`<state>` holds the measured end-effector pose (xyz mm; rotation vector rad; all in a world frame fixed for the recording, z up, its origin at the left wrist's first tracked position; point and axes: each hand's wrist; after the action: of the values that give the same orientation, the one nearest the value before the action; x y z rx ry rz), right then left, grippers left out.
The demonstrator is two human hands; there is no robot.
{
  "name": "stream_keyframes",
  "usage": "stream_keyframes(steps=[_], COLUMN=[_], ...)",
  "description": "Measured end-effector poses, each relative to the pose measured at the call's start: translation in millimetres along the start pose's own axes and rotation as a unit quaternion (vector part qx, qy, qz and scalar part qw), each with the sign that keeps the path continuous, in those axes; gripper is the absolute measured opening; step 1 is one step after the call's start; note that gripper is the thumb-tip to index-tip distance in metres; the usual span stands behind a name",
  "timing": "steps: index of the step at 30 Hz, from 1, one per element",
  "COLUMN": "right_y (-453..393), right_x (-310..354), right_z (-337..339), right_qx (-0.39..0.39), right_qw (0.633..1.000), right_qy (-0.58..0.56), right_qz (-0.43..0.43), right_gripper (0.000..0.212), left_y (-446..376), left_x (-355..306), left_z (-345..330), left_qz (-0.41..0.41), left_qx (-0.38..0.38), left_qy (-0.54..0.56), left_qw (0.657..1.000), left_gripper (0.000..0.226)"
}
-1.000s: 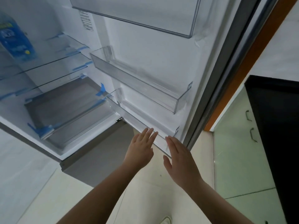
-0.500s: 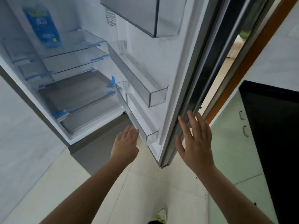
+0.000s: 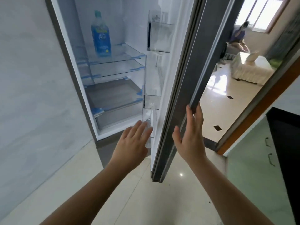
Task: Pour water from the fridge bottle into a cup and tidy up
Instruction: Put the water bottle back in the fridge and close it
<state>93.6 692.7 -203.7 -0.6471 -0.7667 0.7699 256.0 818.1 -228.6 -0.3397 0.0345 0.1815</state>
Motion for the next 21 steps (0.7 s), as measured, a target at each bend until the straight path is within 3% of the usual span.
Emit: stream_keyframes(steps=[10,17,21], right_y=[-20.7,-57.3,-99.6], right_x=[38.0,41.8,43.7], right_z=[-42.6,-96.5,-134.4], right_qx=[0.073,0.137,0.15], right_qw=[0.986,0.981,0.977], right_qy=[-0.076,-0.036,-0.049], right_qz=[0.132,0.136,0.142], right_gripper=[0.055,0.058,0.06], left_y=[4.6,-31.2,-53.5], left_x=[28.0,68.9,104.5], left_z=[49.9,58.0,55.8], left_qz=[0.02,0.034,0.086], left_qx=[-0.137,-0.173,-0.19], left_qy=[-0.051,-0.145,-0.209], left_qw=[0.989,0.974,0.955], left_gripper=[0.074,0.069,0.064])
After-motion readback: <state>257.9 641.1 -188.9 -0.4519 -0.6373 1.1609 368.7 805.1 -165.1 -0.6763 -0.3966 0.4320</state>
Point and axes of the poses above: each hand's wrist, its own y-axis away from the middle knuckle, its own z-axis out of the back of the hand, x = y × z, and after that the axes turned 2 degrees about -x, right-handed
